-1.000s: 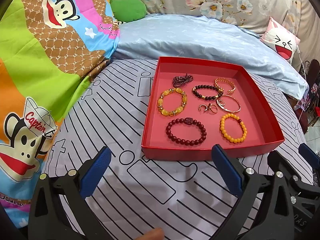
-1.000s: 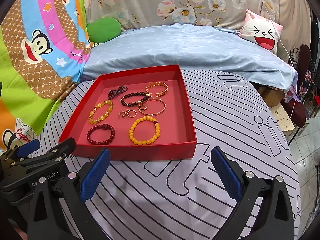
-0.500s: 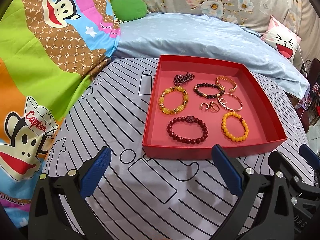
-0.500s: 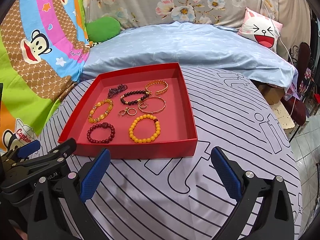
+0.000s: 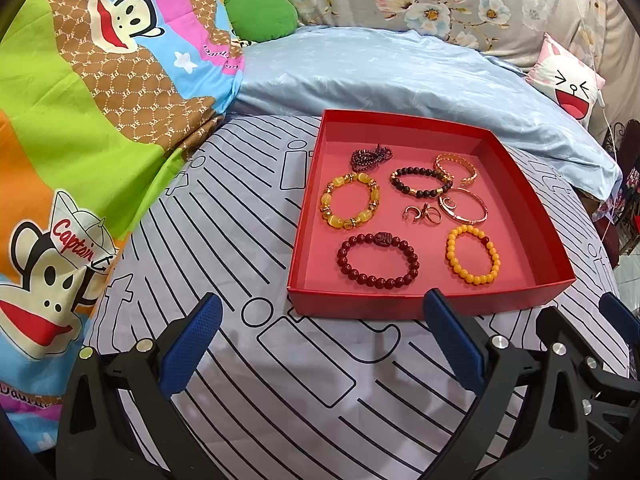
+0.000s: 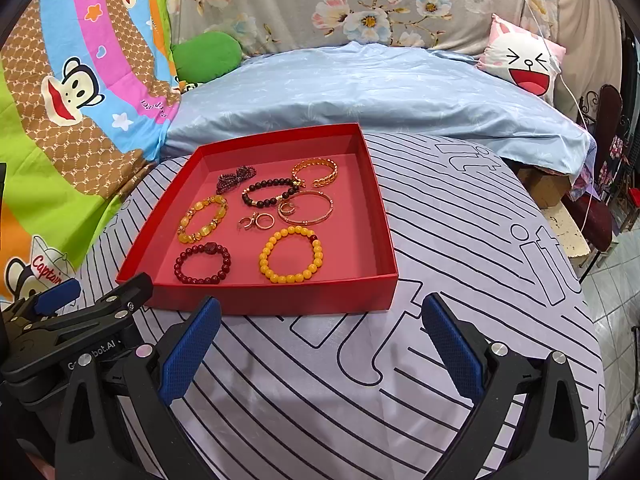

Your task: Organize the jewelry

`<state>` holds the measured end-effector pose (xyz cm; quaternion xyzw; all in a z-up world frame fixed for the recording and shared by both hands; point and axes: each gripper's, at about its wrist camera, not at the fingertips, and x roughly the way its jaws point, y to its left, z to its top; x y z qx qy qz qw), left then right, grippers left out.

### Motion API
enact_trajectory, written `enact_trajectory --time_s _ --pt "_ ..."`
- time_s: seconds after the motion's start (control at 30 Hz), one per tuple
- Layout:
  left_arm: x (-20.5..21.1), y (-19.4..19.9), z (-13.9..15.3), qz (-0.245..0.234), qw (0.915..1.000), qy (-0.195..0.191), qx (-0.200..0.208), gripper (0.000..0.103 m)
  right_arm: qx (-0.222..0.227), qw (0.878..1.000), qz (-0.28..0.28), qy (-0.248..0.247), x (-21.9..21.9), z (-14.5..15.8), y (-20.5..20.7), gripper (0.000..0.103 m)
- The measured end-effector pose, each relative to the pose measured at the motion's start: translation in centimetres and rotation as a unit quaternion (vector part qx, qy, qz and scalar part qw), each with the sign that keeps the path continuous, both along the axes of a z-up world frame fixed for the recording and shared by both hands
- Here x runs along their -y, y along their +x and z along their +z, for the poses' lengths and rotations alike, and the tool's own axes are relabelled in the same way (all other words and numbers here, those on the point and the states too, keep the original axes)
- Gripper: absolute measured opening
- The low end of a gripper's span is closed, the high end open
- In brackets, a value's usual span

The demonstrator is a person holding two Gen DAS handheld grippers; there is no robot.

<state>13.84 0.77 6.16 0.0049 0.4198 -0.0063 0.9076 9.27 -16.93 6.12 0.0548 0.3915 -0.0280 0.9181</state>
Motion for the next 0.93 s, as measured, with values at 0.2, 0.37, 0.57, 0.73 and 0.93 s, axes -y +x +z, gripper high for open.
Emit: enact_trajectory --time_s 0.2,0.37,0.57,0.73,0.93 --pt "0.05 -0.02 -0.01 0.0 1.0 0.001 0.0 0.096 0.0 1.0 0.0 0.0 0.0 -0.07 0.0 0.097" --pt "0.03 -0.01 0.01 0.0 1.0 0.001 0.0 0.096 -0.001 1.0 0.0 0.001 0.05 -0.04 0.02 0.097" --pt "0.06 -0.01 -0.06 0.001 1.0 0.001 0.0 0.096 0.0 1.0 0.0 -0.001 0.07 -0.04 0.03 0.097" --pt "0.06 0.03 -0.08 0.0 1.0 0.0 0.0 0.096 0.0 1.0 0.0 0.0 0.1 -0.03 0.04 0.097" --pt "0.21 0.01 -0.02 0.004 1.0 0.0 0.004 0.096 0.0 1.0 0.0 0.0 0.12 -0.1 0.0 0.097"
